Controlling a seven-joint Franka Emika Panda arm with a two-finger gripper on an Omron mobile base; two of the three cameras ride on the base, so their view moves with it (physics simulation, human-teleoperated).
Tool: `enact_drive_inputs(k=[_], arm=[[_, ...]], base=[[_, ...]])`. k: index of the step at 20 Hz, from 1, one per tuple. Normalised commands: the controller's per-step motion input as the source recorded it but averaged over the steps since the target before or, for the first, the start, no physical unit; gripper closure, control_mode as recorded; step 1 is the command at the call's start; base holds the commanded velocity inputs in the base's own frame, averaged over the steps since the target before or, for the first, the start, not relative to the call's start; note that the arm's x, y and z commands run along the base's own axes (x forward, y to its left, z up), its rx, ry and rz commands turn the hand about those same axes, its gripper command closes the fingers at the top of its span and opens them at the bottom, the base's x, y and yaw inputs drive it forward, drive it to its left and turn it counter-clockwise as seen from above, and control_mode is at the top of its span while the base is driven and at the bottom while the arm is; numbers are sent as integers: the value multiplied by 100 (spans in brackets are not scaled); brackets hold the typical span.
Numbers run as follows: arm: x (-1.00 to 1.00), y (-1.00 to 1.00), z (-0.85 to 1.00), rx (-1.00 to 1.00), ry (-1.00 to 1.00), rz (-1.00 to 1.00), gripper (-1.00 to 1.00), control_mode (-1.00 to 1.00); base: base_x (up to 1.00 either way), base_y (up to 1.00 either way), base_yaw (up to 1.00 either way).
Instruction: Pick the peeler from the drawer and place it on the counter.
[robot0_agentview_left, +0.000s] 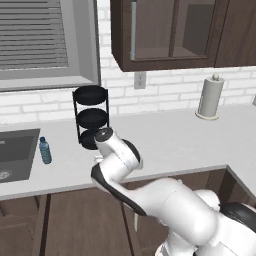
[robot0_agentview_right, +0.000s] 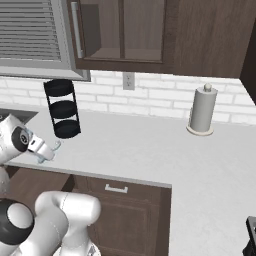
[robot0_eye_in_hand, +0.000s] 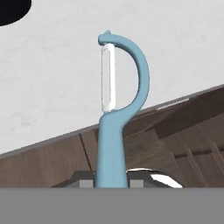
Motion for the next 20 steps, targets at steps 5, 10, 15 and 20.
enact_drive_inputs(k=[5,10,15,20], arm=[[69,-29,-33,20,0,-6,100,-100],[78,-18,-31,12,0,-1,100,-100],[48,0,-25,1,-2,3,100,-100],[45,-1,-15,0,0,0,100,-100]], base=[[0,0,0],[0,0,0],[0,0,0],[0,0,0]])
